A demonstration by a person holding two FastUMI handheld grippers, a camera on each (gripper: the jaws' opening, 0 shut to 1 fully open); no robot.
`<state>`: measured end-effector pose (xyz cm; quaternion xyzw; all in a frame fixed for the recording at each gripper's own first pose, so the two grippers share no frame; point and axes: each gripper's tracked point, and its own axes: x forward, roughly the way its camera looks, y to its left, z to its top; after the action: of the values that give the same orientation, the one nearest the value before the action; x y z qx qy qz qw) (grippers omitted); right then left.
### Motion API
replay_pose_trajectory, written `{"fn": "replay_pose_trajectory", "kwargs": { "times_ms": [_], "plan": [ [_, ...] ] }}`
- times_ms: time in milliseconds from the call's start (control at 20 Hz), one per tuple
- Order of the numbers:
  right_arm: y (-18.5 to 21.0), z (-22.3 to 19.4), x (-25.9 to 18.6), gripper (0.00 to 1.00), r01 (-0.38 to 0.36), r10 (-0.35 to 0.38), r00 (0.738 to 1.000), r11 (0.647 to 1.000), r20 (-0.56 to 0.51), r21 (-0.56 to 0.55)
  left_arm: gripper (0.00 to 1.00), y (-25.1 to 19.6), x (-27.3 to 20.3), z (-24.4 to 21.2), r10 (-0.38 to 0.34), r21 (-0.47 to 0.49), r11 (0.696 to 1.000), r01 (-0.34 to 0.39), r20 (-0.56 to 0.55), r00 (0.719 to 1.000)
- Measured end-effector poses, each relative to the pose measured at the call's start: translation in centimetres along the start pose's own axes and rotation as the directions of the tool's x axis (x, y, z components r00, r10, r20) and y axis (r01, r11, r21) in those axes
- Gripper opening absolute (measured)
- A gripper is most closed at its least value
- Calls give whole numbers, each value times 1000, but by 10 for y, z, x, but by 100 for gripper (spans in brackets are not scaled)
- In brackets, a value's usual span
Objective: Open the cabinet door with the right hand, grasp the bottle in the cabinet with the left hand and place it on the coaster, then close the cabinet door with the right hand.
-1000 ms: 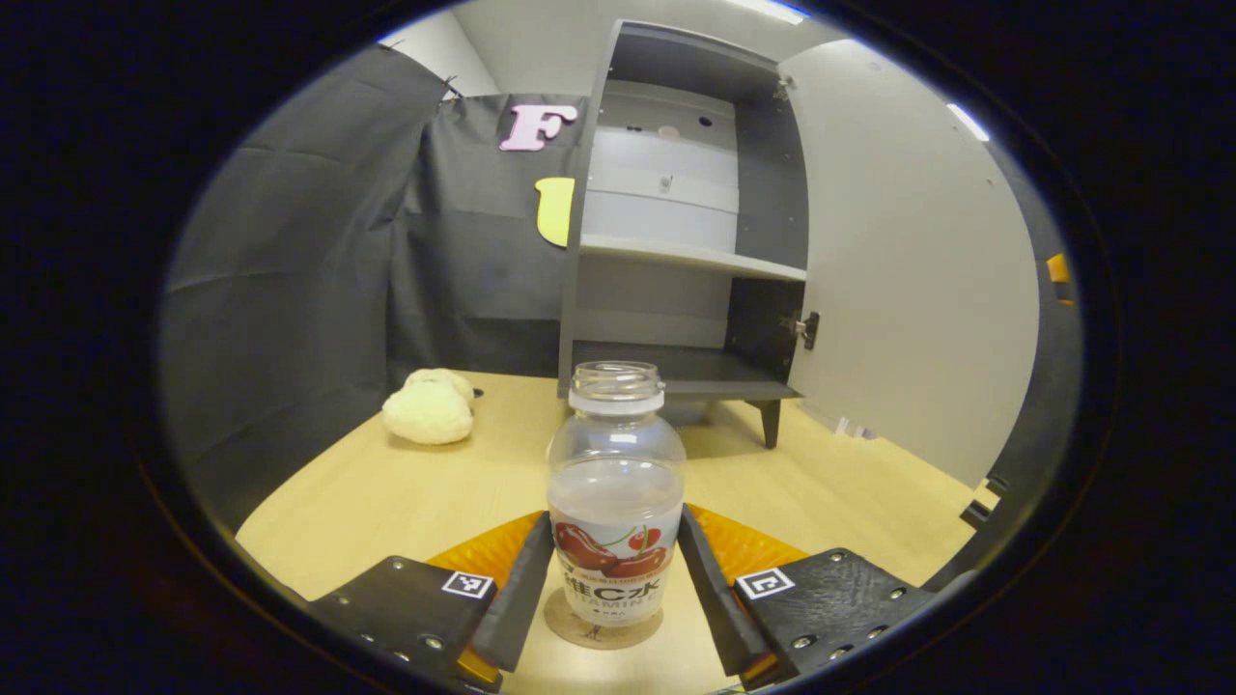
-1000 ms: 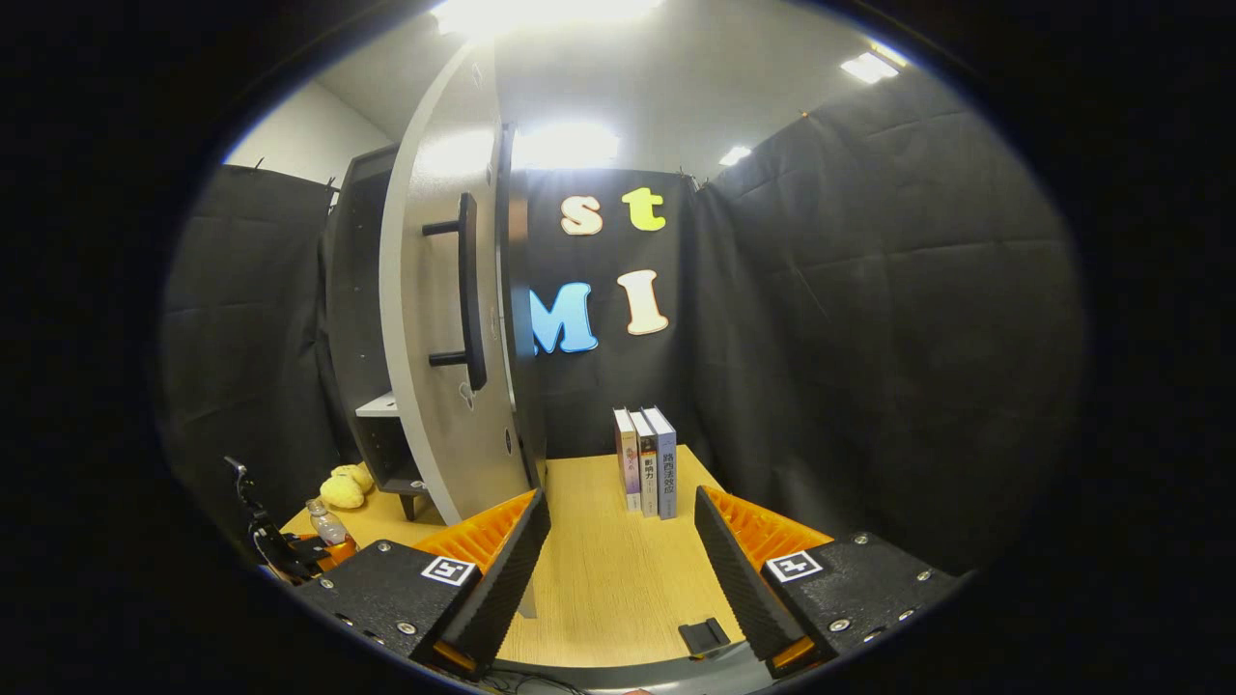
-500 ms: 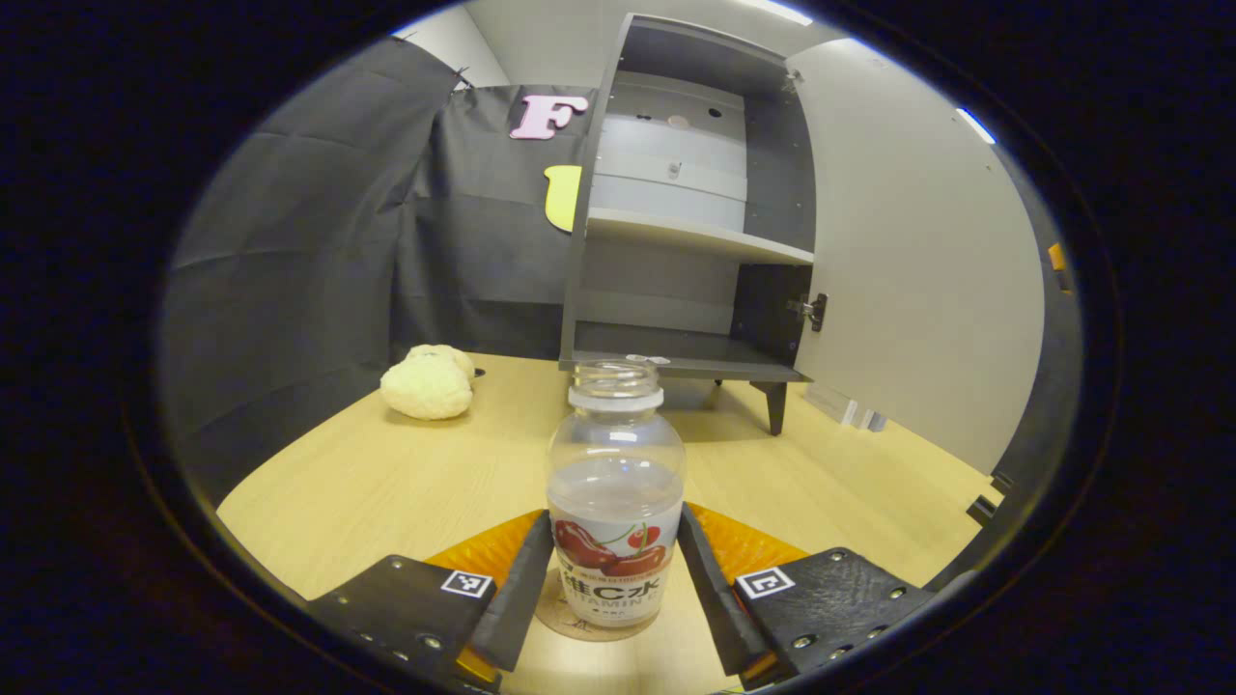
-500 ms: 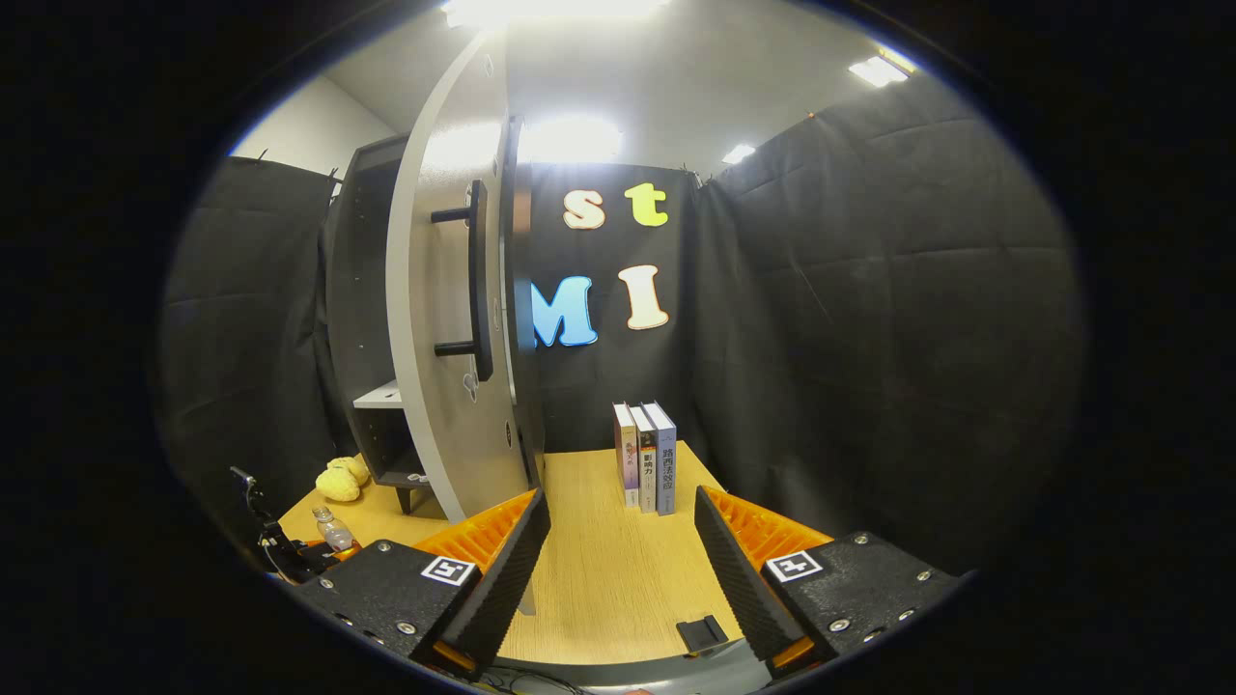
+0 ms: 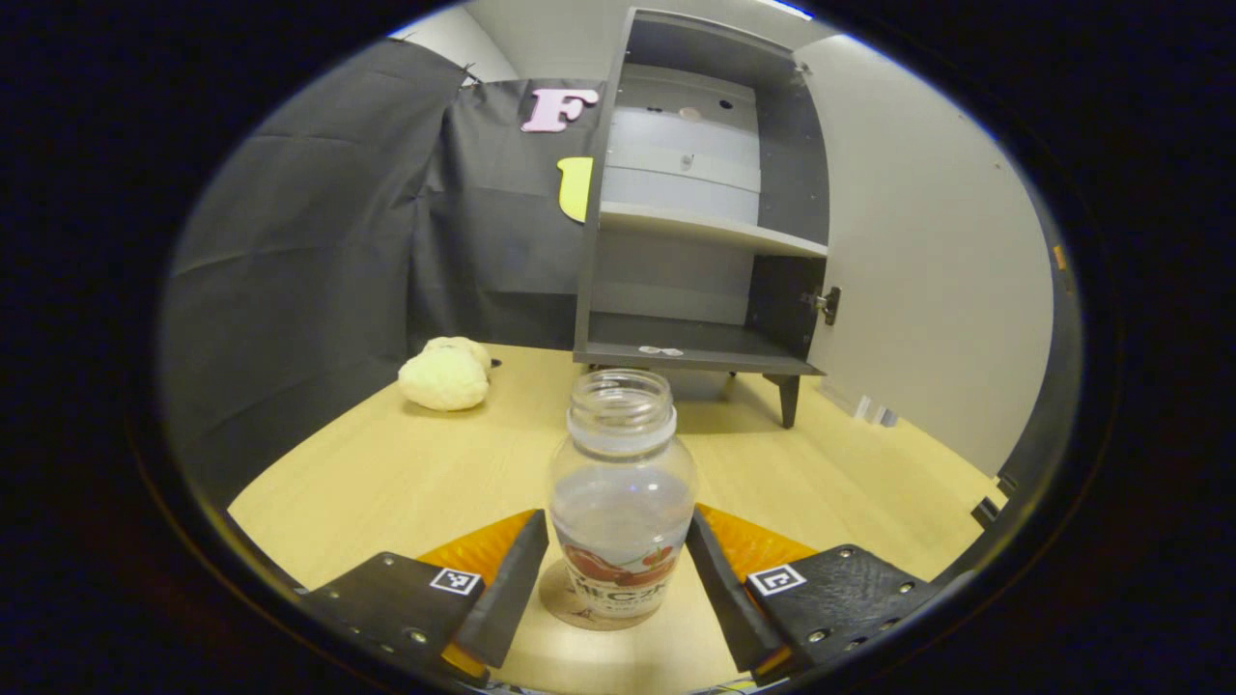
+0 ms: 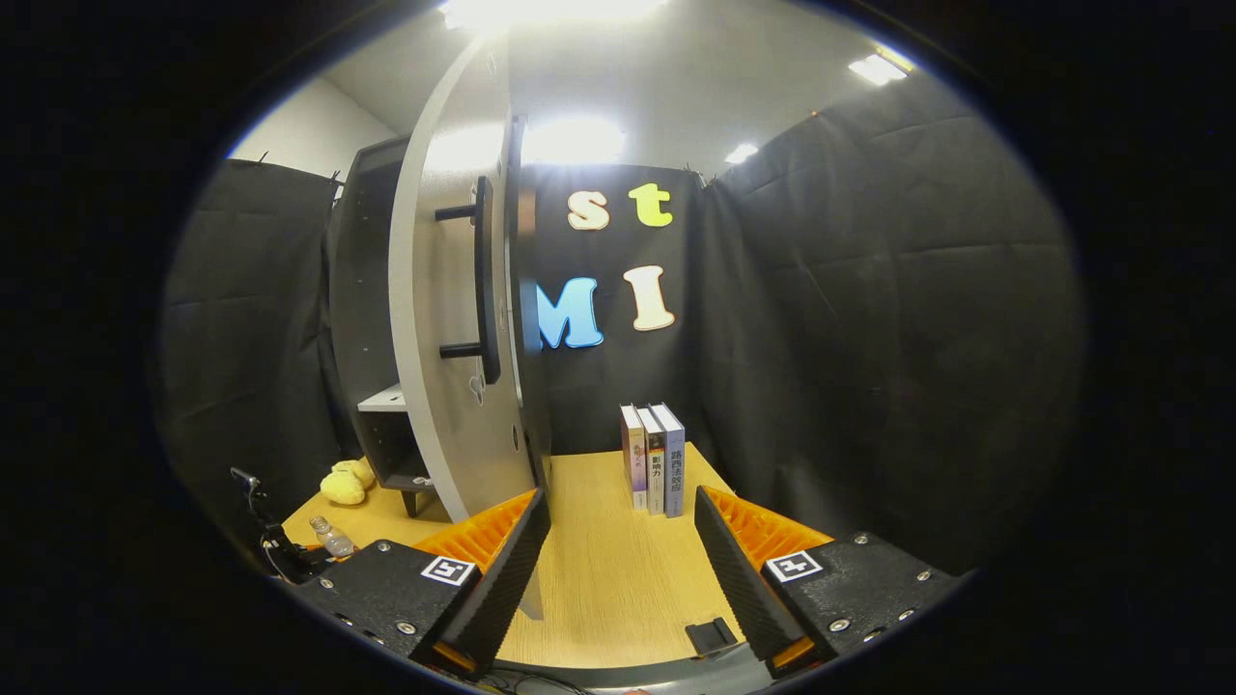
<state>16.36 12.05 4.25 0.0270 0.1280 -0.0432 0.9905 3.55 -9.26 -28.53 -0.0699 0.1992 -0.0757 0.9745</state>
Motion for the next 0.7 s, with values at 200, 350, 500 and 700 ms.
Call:
{"fn": "replay_pose_trajectory", "kwargs": {
  "times_ms": [200, 350, 500, 700],
  "plan": [
    [5, 3, 4, 94, -18, 18, 1000, 1000, 18, 14, 84, -5, -18, 27, -2, -10, 1000, 3, 57, 998],
    [6, 6, 6, 93, -24, 23, 999, 1000, 32, 9, 82, 1, -31, 48, 19, -30, 999, -16, 81, 997],
    [8, 6, 9, 94, -27, 27, 999, 999, 36, 17, 85, 1, -45, 70, 28, -67, 998, -21, 101, 995],
    [9, 8, 11, 94, -31, 30, 999, 999, 41, 23, 82, -1, -69, 108, 22, -68, 998, -11, 159, 987]
  ]
}}
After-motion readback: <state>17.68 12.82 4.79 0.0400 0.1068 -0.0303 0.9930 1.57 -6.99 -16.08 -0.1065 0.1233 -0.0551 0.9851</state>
